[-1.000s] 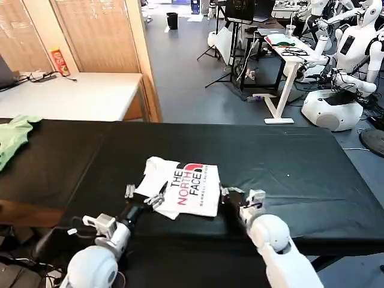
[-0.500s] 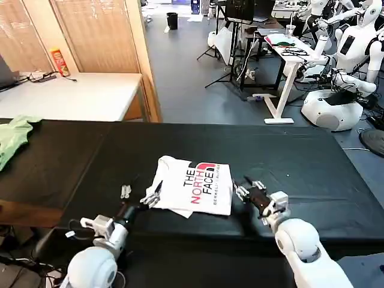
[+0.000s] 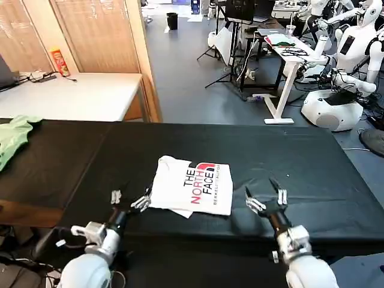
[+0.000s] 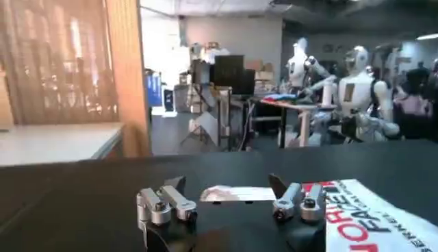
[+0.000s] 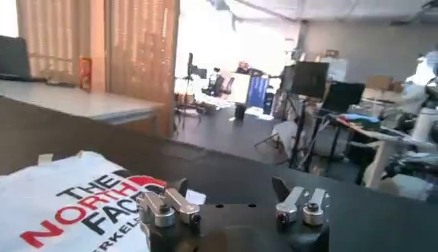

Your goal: Fold and organize the clothes.

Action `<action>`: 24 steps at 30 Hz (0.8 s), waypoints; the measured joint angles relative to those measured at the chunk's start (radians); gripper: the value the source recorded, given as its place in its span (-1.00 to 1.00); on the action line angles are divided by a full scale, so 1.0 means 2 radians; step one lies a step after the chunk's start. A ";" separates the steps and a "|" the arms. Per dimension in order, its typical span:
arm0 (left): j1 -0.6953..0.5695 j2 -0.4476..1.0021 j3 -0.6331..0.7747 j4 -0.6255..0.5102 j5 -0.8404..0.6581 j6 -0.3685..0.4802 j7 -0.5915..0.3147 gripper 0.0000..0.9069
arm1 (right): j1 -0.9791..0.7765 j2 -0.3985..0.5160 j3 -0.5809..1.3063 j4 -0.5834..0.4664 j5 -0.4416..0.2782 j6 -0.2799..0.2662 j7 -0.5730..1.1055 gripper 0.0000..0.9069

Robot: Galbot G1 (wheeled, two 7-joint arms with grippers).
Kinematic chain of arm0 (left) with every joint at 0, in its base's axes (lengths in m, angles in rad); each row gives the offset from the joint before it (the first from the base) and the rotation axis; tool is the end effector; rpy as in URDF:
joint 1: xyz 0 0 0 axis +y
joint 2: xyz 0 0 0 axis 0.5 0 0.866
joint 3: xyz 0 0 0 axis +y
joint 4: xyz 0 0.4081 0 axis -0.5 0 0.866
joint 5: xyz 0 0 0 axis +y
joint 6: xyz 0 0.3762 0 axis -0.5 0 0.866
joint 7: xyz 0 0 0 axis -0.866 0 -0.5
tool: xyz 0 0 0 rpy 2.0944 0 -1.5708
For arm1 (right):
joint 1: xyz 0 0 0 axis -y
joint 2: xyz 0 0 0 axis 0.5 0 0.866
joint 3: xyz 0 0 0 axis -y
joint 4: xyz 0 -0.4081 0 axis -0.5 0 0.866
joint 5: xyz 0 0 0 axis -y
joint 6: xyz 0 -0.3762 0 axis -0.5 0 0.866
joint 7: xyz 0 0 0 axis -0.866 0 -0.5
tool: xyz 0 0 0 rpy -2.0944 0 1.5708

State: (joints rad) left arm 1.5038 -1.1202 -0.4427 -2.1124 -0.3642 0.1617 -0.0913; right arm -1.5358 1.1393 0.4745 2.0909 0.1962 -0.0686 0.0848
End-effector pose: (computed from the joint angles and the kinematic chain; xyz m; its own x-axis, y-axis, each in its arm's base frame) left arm 0.1984 0.0698 -0.3249 -0.9695 0.1955 0.1479 0.1993 0.9799 0.0112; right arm 0.1905 -0.0779 -0.3363 -0.9851 -0.1533 0.0780 -0.1643 0.9728 -0.1635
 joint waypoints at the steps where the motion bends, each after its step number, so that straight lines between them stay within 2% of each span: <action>1: 0.009 0.002 -0.003 -0.005 0.002 -0.002 0.000 0.94 | -0.014 0.002 0.003 0.005 -0.008 0.010 0.006 0.94; 6: 0.060 0.001 -0.018 -0.025 0.006 -0.013 -0.007 0.94 | -0.076 0.014 0.017 0.028 -0.033 0.051 0.031 0.94; 11: 0.114 0.002 -0.030 -0.041 0.002 -0.015 -0.024 0.94 | -0.129 0.023 0.018 0.049 -0.043 0.056 0.044 0.94; 18: 0.168 0.004 -0.050 -0.066 -0.019 0.010 -0.037 0.94 | -0.188 0.032 0.019 0.077 -0.031 0.019 0.065 0.94; 24: 0.184 0.010 -0.071 -0.077 -0.036 0.032 -0.041 0.94 | -0.228 0.040 0.011 0.107 -0.016 -0.010 0.081 0.94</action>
State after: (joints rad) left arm 1.8711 -1.1011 -0.5841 -2.2667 -0.4362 0.2261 -0.1737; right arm -1.9910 1.2198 0.4961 2.3059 0.1639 -0.0894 0.2471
